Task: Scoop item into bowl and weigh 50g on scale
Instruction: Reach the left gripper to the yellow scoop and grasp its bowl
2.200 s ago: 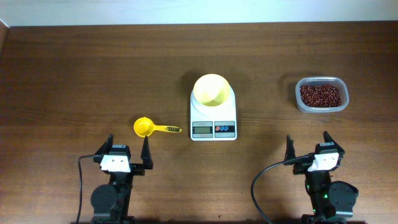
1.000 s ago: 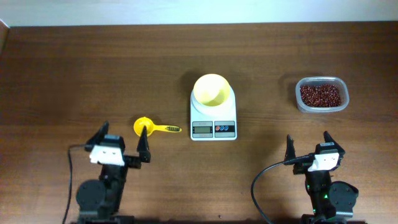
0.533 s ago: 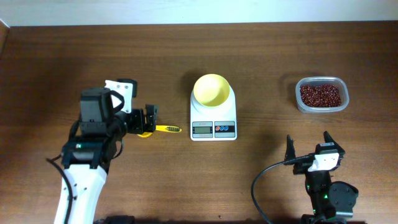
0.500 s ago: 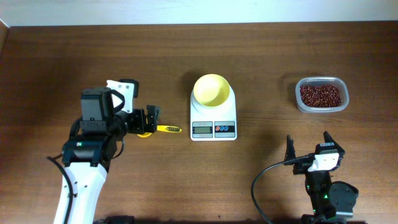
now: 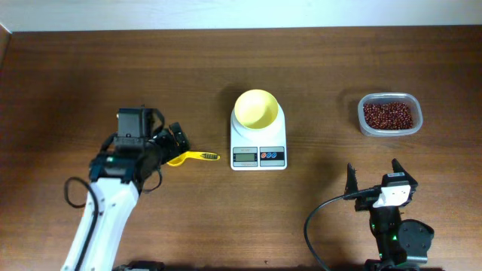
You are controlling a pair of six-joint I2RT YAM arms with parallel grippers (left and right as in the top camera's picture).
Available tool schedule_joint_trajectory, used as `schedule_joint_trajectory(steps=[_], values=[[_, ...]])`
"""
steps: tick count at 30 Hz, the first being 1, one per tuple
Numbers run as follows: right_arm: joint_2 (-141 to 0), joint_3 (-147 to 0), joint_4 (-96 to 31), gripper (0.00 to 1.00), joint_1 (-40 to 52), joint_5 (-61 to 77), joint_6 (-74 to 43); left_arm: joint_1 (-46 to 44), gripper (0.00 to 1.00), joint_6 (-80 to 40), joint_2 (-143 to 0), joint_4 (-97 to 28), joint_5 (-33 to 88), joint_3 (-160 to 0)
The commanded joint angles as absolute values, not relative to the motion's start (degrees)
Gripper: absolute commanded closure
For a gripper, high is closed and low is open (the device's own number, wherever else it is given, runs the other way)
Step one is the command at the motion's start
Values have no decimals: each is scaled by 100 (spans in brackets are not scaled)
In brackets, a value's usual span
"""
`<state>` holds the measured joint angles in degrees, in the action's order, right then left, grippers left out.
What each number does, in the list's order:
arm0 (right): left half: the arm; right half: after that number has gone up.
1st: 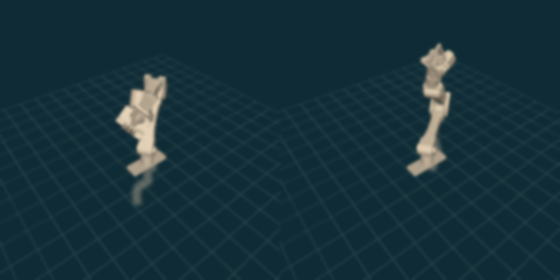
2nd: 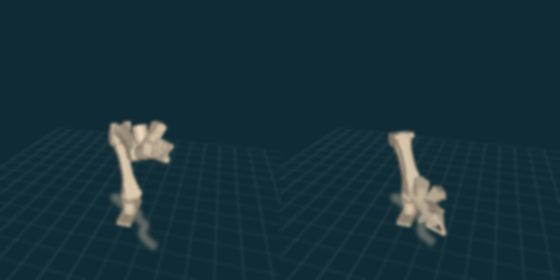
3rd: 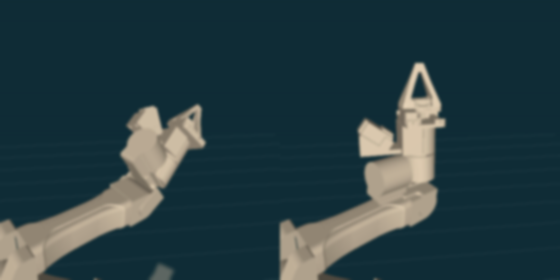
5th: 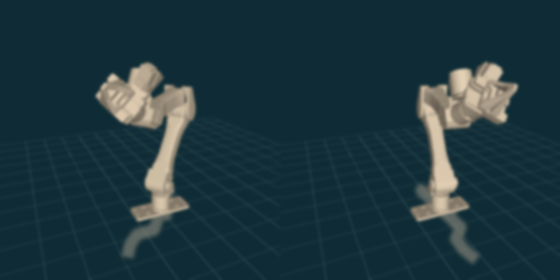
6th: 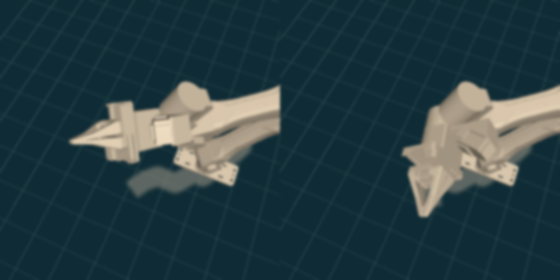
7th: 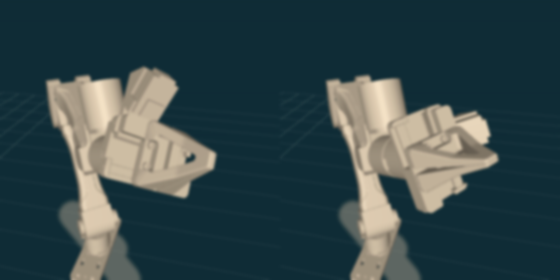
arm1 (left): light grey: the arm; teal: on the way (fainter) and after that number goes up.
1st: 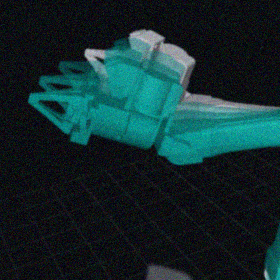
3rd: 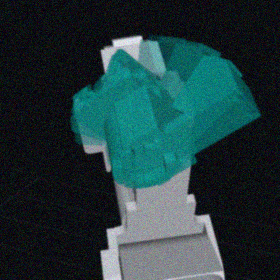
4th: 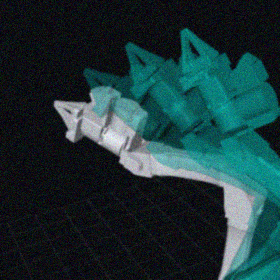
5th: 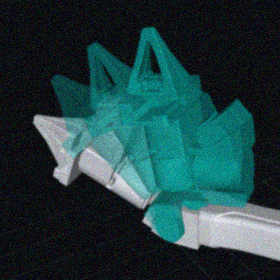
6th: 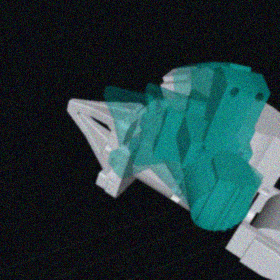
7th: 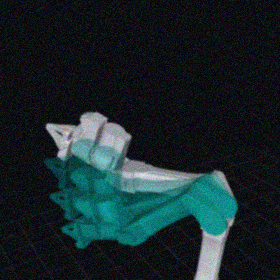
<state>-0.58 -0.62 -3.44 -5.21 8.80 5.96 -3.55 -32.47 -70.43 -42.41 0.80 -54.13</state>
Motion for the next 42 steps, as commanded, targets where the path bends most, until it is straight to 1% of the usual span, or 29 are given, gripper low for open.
schedule_joint_trajectory(steps=[1, 3, 4, 5, 7, 8, 9, 10, 11, 12, 13, 14, 15, 16, 18, 20, 21, 22, 23, 24, 26, 28, 32, 35, 42], values=[[-21, -32, -386, 1, -532, 834, 552, -370, 1, -4082, -7876, -4093, -130, -5459], [-21, -32, -386, 1, -532, 834, 554, -360, 0, -4639, -8442, -4014, -132, -5459], [-21, -32, -386, 1, -532, 834, 554, -360, 2, -5092, -8676, -4016, -137, -5459], [-21, -32, -386, 1, -532, 834, 552, -360, 6, -5642, -8927, -4016, -198, -5459], [-21, -32, -386, 1, -532, 836, 552, -360, 12, -6187, -9198, -4014, -390, -5459], [-21, -32, -386, 1, -532, 834, 552, -360, 16, -6488, -9325, -4005, -458, -5459], [-21, -32, -386, 1, -532, 834, 552, -360, 20, -6560, -9428, -3929, -502, -5459], [-21, -32, -386, 1, -532, 834, 552, -360, 27, -6702, -9550, -3903, -657, -5459], [-21, -32, -386, 1, -532, 834, 552, -360, 31, -6886, -9657, -3900, -786, -5459], [-21, -32, -386, 1, -532, 834, 552, -360, 39, -7013, -9760, -3870, -797, -5459], [-21, -32, -386, 1, -532, 834, 552, -360, 44, -7011, -9891, -3721, -757, -5459], [-21, -32, -386, 1, -532, 834, 552, -360, 45, -7011, -9974, -3640, -733, -5459], [-21, -32, -386, 1, -532, 834, 552, -360, 53, -7011, -10095, -3546, -679, -5459], [-21, -32, -386, 1, -532, 834, 552, -360, 55, -7008, -10116, -3529, -626, -5459], [-21, -32, -384, 1, -532, 834, 554, -360, 64, -7008, -10125, -3500, -602, -5459], [-21, -32, -386, 1, -532, 834, 552, -360, 66, -7006, -10125, -3450, -602, -5459], [-21, -32, -386, 1, -532, 834, 554, -360, 75, -7006, -10125, -3450, -602, -5459], [-21, -32, -386, 1, -532, 834, 552, -360, 90, -7006, -10125, -3454, -593, -5459], [-21, -32, -386, 1, -532, 834, 552, -360, 100, -7000, -10125, -3461, -558, -5459], [-21, -32, -386, 1, -532, 834, 554, -360, 100, -6869, -10103, -3472, -491, -5465], [-21, -32, -386, 1, -532, 834, 552, -360, 100, -6080, -9874, -3474, -779, -5516], [-21, -32, -386, 1, -532, 834, 554, -360, 100, -5916, -9448, -3544, -1046, -5516], [-21, -32, -386, 1, -532, 834, 552, -360, 100, -4971, -8630, -3562, -1035, -5516], [-21, -32, -386, 1, -532, 834, 554, -360, 100, -4956, -8418, -3559, -749, -5513], [-21, -32, -386, 1, -532, 834, 552, -360, 100, -4971, -8418, -3352, -681, -5513]])
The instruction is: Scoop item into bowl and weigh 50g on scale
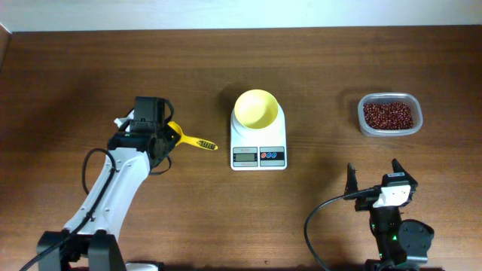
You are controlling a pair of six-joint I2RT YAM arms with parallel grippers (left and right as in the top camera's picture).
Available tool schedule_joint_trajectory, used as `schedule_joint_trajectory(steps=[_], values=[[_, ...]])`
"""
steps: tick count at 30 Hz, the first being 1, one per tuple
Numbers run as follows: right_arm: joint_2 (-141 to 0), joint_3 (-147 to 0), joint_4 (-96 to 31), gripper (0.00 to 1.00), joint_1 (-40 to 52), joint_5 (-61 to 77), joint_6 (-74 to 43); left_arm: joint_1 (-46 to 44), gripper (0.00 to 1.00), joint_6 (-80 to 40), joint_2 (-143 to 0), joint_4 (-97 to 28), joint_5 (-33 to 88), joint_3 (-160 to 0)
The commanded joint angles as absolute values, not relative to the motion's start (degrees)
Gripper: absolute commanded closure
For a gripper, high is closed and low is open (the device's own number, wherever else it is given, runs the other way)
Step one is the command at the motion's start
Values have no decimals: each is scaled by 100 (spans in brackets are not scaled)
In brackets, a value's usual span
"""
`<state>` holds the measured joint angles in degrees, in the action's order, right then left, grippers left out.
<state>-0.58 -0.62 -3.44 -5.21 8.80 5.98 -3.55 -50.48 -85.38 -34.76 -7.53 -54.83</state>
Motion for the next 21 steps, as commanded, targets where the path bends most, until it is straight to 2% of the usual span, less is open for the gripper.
schedule_joint_trajectory(steps=[1, 4, 7, 11, 13, 15, 17, 21], values=[[-21, -32, -386, 1, -532, 834, 552, -360, 100, -5050, -8418, -3312, -642, -5513], [-21, -32, -386, 1, -532, 832, 561, -360, 100, -5092, -8418, -3087, -534, -5513], [-21, -32, -440, 1, -532, 121, 985, -360, 100, -5094, -8418, -3059, -534, -5513], [-21, -32, -434, 1, -532, 148, 980, -360, 100, -5094, -8418, -3057, -534, -5513], [-21, -32, -362, 1, -532, 788, 381, -360, 100, -5092, -8418, -3017, -537, -5513], [-21, -32, -268, 1, -530, 2121, -395, -362, 100, -5094, -8418, -3020, -534, -5513], [-21, -32, -32, 1, -530, 3304, -543, -362, 100, -5094, -8418, -3020, -534, -5513], [-21, -32, -89, 1, -532, 3472, -543, -362, 100, -5092, -8418, -3030, -534, -5513]])
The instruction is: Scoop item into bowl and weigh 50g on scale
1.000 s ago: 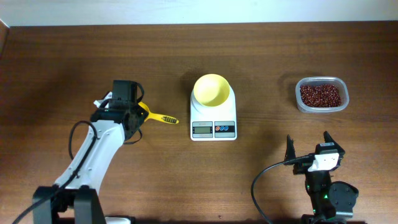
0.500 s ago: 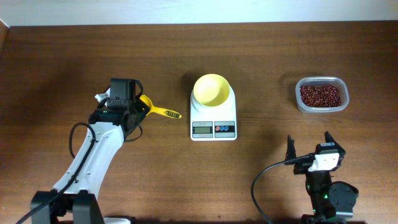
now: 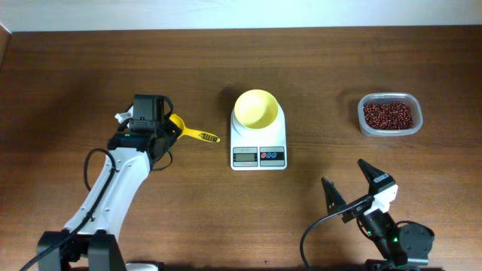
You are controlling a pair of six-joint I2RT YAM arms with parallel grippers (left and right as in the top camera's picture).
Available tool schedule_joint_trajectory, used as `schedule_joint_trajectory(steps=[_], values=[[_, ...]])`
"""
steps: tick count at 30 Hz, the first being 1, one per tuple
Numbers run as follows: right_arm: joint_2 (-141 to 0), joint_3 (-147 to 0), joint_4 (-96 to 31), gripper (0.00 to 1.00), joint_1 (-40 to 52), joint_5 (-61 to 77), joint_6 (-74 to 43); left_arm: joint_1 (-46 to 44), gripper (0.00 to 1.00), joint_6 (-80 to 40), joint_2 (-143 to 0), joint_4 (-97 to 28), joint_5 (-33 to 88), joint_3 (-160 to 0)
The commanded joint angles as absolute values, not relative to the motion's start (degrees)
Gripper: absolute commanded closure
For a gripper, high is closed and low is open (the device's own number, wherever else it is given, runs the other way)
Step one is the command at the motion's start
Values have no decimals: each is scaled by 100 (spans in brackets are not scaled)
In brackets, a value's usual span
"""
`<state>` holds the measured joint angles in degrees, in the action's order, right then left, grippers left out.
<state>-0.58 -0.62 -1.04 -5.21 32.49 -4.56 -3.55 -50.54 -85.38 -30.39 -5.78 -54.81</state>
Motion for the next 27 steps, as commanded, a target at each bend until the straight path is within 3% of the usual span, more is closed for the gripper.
schedule_joint_trajectory(steps=[1, 5, 9, 12, 16, 19, 21, 27], values=[[-21, -32, 8, 1, -532, 3468, -600, -362, 100, -5094, -8418, -3028, -534, -5513], [-209, -209, 305, 1, -532, 3382, -1653, -362, 100, -5092, -8418, -3020, -537, -5513], [-1815, -1216, 268, 1, -530, 3533, -1894, -362, 100, -5092, -8418, -3020, -534, -5513], [-3959, -2191, 423, 1, -528, 4720, -1894, -362, 100, -5092, -8418, -3022, -534, -5513], [-5221, -2383, 1900, 1, -528, 6938, -2027, -360, 100, -5092, -8418, -3020, -539, -5513], [-6025, -2383, 3155, 1, -526, 6886, -3155, -360, 100, -5092, -8418, -3020, -537, -5513], [-6296, -2383, 3970, 1, -526, 6110, -3968, -362, 100, -5092, -8418, -3022, -537, -5513], [-6694, -2447, 4040, 1, -86, 5586, -4383, -360, 100, -5092, -8418, -3044, -60, -5513]])
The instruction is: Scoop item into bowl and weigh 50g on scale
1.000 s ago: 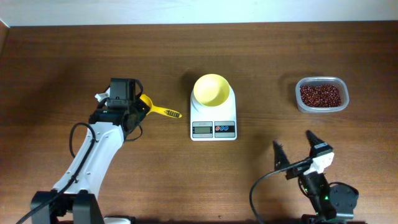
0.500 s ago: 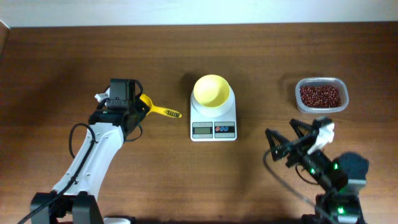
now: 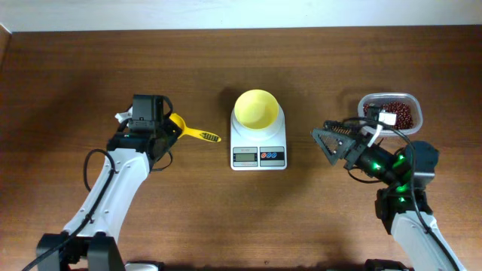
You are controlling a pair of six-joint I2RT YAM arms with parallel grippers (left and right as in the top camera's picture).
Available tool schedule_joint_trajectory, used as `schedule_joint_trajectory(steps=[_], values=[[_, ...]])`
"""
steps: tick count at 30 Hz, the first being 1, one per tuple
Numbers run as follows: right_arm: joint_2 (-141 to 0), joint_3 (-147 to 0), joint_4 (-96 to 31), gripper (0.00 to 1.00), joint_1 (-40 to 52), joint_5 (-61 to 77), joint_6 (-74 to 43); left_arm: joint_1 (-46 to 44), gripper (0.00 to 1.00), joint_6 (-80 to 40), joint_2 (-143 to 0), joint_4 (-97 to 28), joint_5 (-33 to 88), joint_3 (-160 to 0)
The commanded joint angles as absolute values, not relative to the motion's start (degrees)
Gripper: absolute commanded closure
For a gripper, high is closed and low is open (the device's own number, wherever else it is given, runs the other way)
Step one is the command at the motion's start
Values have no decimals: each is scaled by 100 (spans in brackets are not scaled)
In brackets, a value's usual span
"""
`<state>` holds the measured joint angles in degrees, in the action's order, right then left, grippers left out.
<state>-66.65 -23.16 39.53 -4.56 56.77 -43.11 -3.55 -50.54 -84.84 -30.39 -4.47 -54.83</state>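
Note:
A yellow scoop (image 3: 200, 135) sticks out to the right of my left gripper (image 3: 170, 129), which is shut on its cup end, left of the scale. The white scale (image 3: 258, 147) sits mid-table with an empty yellow bowl (image 3: 256, 108) on its platform. A clear tub of red beans (image 3: 389, 114) stands at the right. My right gripper (image 3: 324, 140) is open, raised and pointing left, between the scale and the tub, holding nothing.
The brown table (image 3: 75, 68) stretches bare to the far left and along the back. My right arm's body (image 3: 403, 181) and cable lie just below the bean tub, partly covering its near rim.
My right arm has risen from the table's front edge and now hangs between the scale and the bean tub, fingers pointing left. My left gripper and the scoop have stayed put.
At first my left gripper was at the scoop's cup end, lower left of the scale, right arm parked at the front. Then the scoop was held higher up beside the scale. The right arm then tilted, and now it is raised by the bean tub.

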Motion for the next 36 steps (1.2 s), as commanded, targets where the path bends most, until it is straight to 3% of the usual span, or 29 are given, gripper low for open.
schedule_joint_trajectory(steps=[1, 6, 11, 17, 20, 29, 36], values=[[-6694, -2497, 4091, 1, 130, 5583, -4346, -360, 100, -5092, -8418, -3041, 121, -5513], [-6766, -2606, 4066, 0, 1269, 4842, -4202, -360, 100, -5087, -8418, -2888, 1256, -5513], [-7669, -2606, 4136, 8, 2134, 3516, -4209, -381, 100, -5089, -8418, -2744, 2620, -5513], [-7977, -2611, 4484, 15, 3050, 2388, -4248, -1135, 100, -5094, -8418, -2591, 2005, -5513], [-7977, -2611, 4484, 25, 3374, 1806, -4248, -1564, 100, -5094, -8418, -2443, 1485, -5513], [-7988, -2611, 4390, 46, 3413, 1734, -4292, -1802, 100, -5094, -8418, -2296, 1240, -5513], [-7988, -2611, 4202, 51, 3413, 1865, -4746, -1815, 100, -5092, -8418, -2298, 1540, -5513]])
